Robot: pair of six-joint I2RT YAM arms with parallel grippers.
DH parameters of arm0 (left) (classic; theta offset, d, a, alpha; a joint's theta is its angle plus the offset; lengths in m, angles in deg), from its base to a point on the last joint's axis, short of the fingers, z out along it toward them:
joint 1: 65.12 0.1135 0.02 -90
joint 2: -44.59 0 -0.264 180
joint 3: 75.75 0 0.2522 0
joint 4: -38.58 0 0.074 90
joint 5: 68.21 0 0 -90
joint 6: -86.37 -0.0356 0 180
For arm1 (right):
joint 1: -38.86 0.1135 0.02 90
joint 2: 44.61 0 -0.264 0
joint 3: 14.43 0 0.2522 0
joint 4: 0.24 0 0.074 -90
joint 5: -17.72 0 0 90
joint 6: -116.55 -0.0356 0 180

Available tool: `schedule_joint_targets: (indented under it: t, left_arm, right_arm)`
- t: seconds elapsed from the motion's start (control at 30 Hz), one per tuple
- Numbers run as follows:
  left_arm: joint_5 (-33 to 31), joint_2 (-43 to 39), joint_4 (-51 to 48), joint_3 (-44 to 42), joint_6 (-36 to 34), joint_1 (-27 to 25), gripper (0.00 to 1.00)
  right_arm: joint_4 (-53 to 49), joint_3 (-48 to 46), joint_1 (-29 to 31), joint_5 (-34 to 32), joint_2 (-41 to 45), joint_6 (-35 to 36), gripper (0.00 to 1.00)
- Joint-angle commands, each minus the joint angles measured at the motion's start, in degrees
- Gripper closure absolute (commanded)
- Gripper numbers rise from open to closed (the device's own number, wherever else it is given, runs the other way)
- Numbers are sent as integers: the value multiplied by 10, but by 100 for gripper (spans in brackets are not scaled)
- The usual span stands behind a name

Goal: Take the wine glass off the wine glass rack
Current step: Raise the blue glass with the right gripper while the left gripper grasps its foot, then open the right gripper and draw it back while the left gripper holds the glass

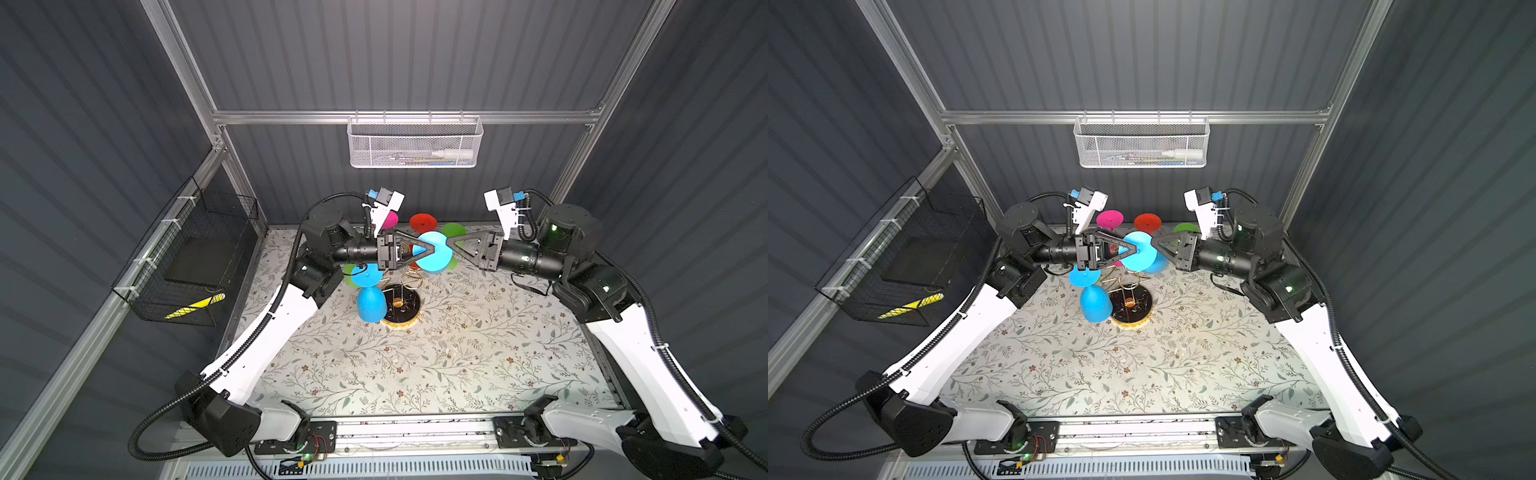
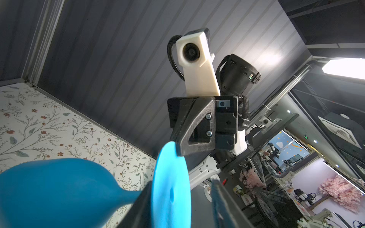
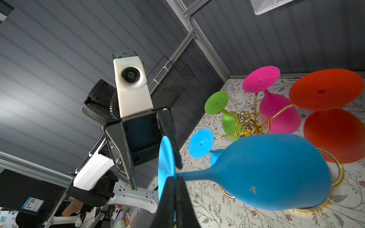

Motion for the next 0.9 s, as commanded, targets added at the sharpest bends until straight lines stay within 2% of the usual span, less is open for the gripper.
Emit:
schedule_joint_targets:
  t: [0.0, 0.13, 0.33, 0.37, 0.5, 0.6, 0.77, 0.87]
  left_arm:
    - [16, -3, 16, -1, 7, -4, 67]
    - [19, -6, 20, 5, 13, -4, 82]
    - [23, -11, 44, 8, 36, -4, 98]
    - [24, -11, 47, 10, 40, -4, 100]
    - [26, -16, 42, 26, 38, -3, 100]
    - [17, -19, 27, 48, 22, -3, 100]
    - [18, -19, 26, 54, 20, -2, 100]
    - [23, -13, 29, 56, 30, -2, 100]
  right_arm:
    - [27, 10, 8, 8, 4, 3, 100]
    - [29, 10, 8, 4, 5, 3, 100]
    - [33, 9, 9, 1, 12, 6, 100]
    - [31, 9, 9, -3, 14, 9, 96]
    - [-4, 10, 7, -40, 29, 53, 61]
    - [-19, -15, 6, -98, 84, 104, 43]
    - [5, -98, 4, -212, 154, 206, 24]
    - [40, -143, 4, -225, 176, 282, 17]
